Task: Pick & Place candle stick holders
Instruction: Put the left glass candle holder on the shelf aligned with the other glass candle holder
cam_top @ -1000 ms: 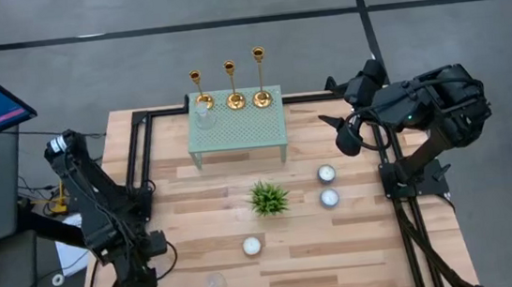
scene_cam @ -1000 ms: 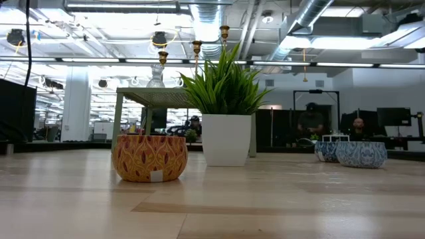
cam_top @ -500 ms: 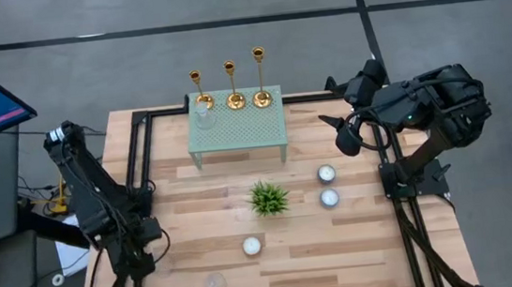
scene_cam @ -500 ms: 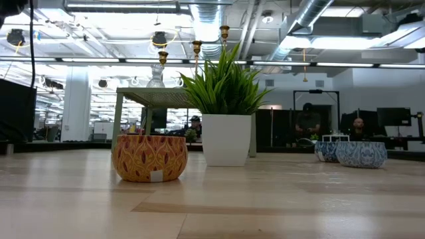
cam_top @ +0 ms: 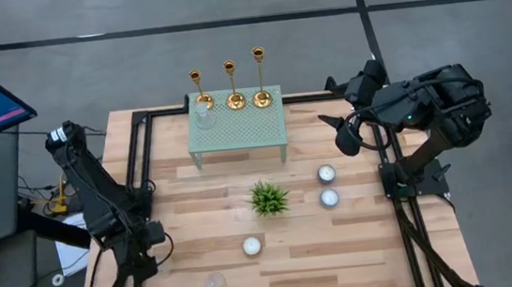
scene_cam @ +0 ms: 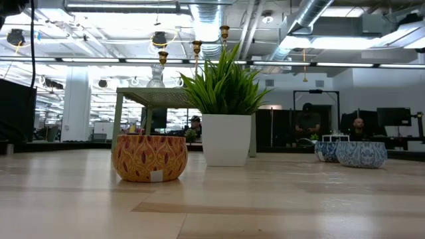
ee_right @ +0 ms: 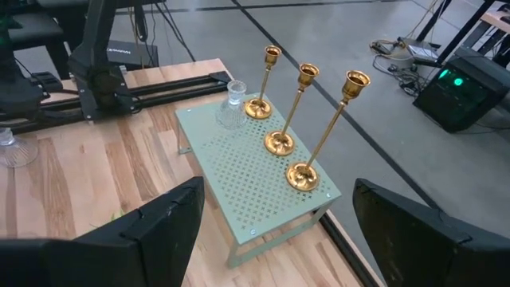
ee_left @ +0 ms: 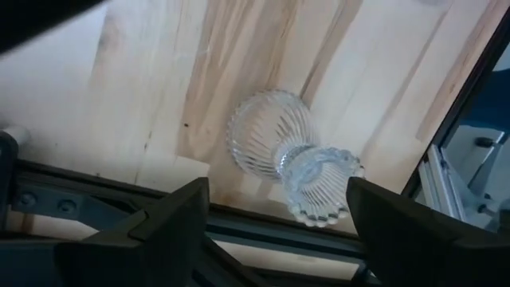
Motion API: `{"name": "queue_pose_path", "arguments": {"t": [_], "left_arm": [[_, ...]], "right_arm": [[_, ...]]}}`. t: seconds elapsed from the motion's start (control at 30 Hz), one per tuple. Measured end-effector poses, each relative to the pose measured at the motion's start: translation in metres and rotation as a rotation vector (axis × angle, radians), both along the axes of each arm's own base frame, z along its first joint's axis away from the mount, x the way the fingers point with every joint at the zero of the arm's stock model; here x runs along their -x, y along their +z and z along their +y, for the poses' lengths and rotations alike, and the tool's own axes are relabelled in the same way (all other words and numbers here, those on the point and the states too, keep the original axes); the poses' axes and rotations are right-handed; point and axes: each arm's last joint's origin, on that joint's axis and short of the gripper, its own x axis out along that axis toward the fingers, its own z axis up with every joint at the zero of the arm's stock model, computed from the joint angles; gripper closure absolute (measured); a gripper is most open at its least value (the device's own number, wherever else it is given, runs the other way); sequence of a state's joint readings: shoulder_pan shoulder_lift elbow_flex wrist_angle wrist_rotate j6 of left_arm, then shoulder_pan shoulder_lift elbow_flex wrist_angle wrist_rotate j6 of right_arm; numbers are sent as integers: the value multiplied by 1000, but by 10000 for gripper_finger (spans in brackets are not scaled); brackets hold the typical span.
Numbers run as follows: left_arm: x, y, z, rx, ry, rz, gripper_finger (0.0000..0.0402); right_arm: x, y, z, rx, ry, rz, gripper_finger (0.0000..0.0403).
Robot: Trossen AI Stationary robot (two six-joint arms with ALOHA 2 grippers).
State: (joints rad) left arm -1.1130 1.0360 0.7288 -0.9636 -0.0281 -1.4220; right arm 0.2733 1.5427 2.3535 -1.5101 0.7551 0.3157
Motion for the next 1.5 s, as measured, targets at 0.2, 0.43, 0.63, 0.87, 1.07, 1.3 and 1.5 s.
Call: {"name": "queue_pose_path", "arguments": {"t": [0.2, 0.43, 0.63, 0.87, 1.07, 1.3, 1.5], "left_arm": [[0, -3, 1, -7, -2, 2, 104], [1, -11, 3, -25, -3, 8, 129], [0, -11, 3, -15, 7, 4, 187], [-1, -11, 2, -6, 11, -6, 284], [-1, -11, 2, -7, 14, -14, 355], [-7, -9, 3, 19, 55, -14, 387], [-19, -9, 8, 39, 143, -13, 389]], "right_arm": [[0, 0, 0, 0, 0, 0, 92], [0, 0, 0, -13, -9, -9, 92], [0, 0, 0, -13, -9, -10, 92], [0, 0, 0, -13, -8, -9, 92], [0, 0, 0, -13, -8, -9, 92], [0, 0, 0, -13, -7, -9, 92], [0, 0, 0, -12, -6, -7, 92]]}}
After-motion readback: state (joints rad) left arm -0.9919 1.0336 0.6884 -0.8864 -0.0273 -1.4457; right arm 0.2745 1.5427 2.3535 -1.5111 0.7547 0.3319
